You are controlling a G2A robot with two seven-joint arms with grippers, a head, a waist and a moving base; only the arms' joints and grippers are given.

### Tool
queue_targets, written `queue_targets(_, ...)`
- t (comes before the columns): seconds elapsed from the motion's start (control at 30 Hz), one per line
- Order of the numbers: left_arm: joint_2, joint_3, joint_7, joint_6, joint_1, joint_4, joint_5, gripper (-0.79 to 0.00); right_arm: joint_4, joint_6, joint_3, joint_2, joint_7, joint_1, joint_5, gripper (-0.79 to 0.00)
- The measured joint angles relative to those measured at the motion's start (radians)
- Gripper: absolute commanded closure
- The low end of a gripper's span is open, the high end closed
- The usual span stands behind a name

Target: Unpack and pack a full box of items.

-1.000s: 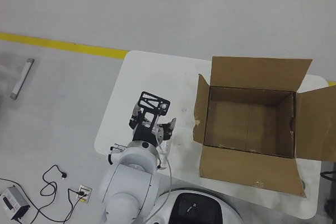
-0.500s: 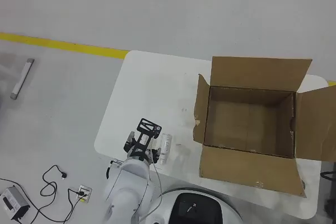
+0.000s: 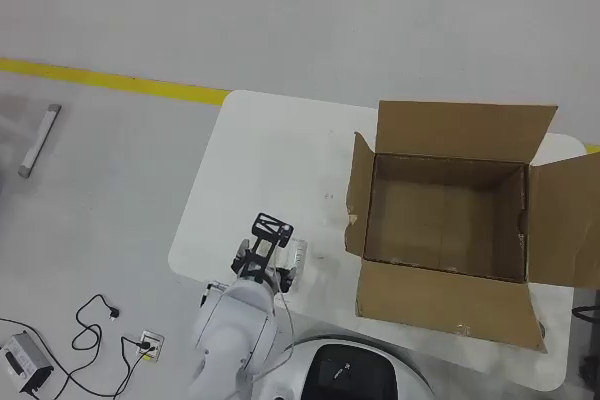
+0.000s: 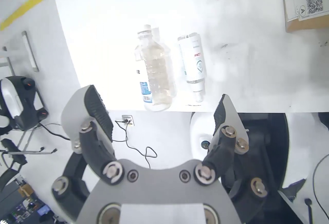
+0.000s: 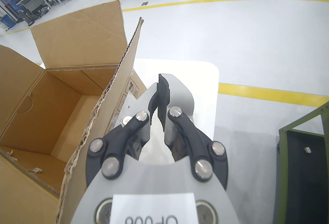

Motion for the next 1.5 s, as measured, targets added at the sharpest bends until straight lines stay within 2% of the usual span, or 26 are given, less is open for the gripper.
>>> queue_targets(0.13,-0.004,-0.016,-0.051,0.000,-0.076,0.093,-0.037,-0.785,0.000,0.000,0.000,0.000,0.000,0.000,0.000,0.000)
queue_targets(0.27,-0.002,-0.055,-0.074,-0.043,-0.153,0.186,-0.084,-0.785,0.000,0.000,0.000,0.000,0.000,0.000,0.000,0.000)
queue_targets(0.53,0.008,-0.104,-0.150,-0.137,-0.243,0.301,-0.118,-0.785,0.000,0.000,0.000,0.000,0.000,0.000,0.000,0.000)
queue_targets(0.7,0.011,-0.107,-0.151,-0.140,-0.261,0.341,-0.132,-0.785,0.000,0.000,0.000,0.000,0.000,0.000,0.000,0.000)
queue_targets(1.07,0.011,-0.107,-0.151,-0.139,-0.261,0.341,-0.131,-0.785,0.000,0.000,0.000,0.000,0.000,0.000,0.000,0.000)
queue_targets(1.27,0.017,-0.113,-0.102,-0.144,-0.251,0.332,-0.149,-0.785,0.000,0.000,0.000,0.000,0.000,0.000,0.000,0.000)
queue_targets(1.5,0.025,-0.187,-0.113,-0.138,-0.295,0.431,-0.282,-0.785,0.000,0.000,0.000,0.000,0.000,0.000,0.000,0.000)
